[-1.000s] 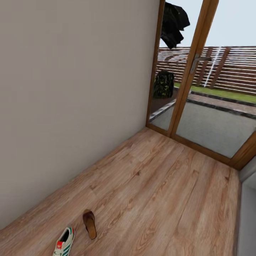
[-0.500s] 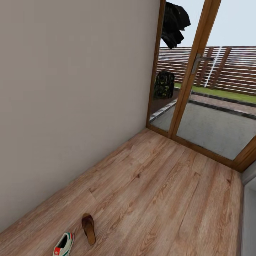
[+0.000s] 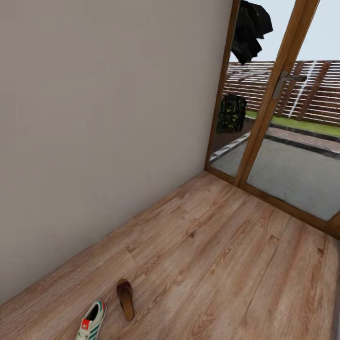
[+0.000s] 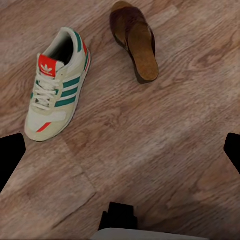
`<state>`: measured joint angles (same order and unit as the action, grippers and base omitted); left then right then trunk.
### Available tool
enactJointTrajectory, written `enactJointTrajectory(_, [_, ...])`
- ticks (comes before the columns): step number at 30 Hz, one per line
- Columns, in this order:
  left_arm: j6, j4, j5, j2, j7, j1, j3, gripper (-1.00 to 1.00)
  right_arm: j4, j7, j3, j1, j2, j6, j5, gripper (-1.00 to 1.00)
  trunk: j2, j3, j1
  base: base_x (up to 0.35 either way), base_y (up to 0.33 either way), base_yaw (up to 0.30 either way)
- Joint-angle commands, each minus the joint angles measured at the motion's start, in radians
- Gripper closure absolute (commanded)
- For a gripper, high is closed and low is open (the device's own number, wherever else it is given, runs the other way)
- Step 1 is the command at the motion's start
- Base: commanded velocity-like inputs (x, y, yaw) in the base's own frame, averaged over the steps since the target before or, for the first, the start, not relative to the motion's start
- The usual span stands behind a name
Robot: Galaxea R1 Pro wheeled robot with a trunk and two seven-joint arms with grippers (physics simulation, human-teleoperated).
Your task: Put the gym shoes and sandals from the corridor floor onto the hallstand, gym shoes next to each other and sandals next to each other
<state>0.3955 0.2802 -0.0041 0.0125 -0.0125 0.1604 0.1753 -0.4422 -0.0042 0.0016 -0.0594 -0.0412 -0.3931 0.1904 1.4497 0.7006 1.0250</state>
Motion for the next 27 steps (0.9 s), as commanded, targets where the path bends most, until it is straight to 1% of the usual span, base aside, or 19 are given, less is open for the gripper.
enactJointTrajectory(1, [0.003, -0.001, -0.001, 0.000, -0.001, 0.001, 0.003, -1.00, 0.000, 0.000, 0.000, 0.000, 0.000, -0.003, 0.004, -1.00, 0.000, 0.001, 0.000, 0.079, 0.000, 0.066])
enactJointTrajectory(8, [0.003, -0.001, -0.001, 0.000, -0.001, 0.001, 0.003, -1.00, 0.000, 0.000, 0.000, 0.000, 0.000, -0.003, 0.004, -1.00, 0.000, 0.001, 0.000, 0.128, -0.004, 0.030])
enactJointTrajectory(16, [0.003, -0.001, -0.001, 0.000, -0.001, 0.001, 0.003, -1.00, 0.000, 0.000, 0.000, 0.000, 0.001, -0.003, 0.004, -1.00, 0.000, 0.001, 0.000, 0.195, -0.076, 0.002])
enactJointTrajectory(27, [0.003, -0.001, -0.001, 0.000, -0.001, 0.001, 0.003, -1.00, 0.000, 0.000, 0.000, 0.000, 0.001, -0.002, 0.003, -1.00, 0.000, 0.001, 0.000, 0.043, -0.014, 0.000])
